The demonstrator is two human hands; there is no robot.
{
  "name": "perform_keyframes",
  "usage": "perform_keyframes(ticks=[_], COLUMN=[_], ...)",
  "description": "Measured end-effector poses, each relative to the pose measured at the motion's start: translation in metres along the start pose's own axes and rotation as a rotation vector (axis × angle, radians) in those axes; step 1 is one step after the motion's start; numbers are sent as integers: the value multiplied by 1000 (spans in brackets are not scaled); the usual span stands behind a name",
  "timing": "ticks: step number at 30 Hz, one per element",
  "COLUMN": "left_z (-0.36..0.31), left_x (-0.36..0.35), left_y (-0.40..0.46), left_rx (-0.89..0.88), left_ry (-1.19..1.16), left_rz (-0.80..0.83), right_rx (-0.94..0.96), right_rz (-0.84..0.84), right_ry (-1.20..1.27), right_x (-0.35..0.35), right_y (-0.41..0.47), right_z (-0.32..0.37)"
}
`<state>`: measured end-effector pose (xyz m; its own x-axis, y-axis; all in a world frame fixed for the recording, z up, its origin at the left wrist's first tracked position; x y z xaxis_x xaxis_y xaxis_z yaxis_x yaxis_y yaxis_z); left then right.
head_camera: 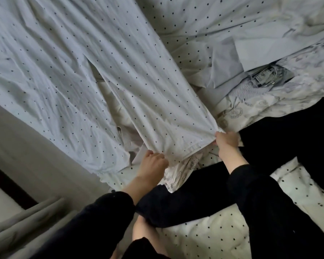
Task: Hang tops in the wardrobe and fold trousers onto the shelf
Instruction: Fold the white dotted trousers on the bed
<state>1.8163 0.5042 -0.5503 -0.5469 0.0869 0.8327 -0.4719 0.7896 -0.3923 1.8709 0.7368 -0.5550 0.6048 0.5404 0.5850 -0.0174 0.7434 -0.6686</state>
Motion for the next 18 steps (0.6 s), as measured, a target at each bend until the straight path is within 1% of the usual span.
perform_keyframes(ticks=[1,3,5,6,9,10,14,16,18], left_z=[0,2,7,10,28,35,85,116,151], left_x=[-6,-14,-13,-9,9,10,22,34,54], left_y=[1,1,-3,-6,-19,-24,-51,-63,-72], left_rx=[8,6,1,4,-35,-31,112,183,248], left_ry=[0,-5,-25,-51,-85,-82,-162,-148,-137], left_rz=[62,146,150,121,-96,-128,-138,-163,-187], right_rx=[30,102,165,203,349,379,490,543,611], right_rz=[-7,38,97,121,162,180,321,401,444], right_ry=[-47,-136,-208,-277,-528,-576,-598,-595,-616], right_x=[0,-6,-17,-24,-48,-56,-101,-122,-146], right_y=[-3,-13,-27,-33,-57,-64,-107,-130,-152], right_z=[1,4,5,4,0,-2,2,13,33])
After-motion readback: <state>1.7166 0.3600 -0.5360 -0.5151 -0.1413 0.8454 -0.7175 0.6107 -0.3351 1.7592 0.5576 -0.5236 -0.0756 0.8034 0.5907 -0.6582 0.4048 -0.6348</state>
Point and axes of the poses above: each hand's wrist, its own y-axis towards the middle knuckle, its own x-axis out of the back of the hand, z = x × y, the point moved 3 cm from there along y, towards the middle knuckle
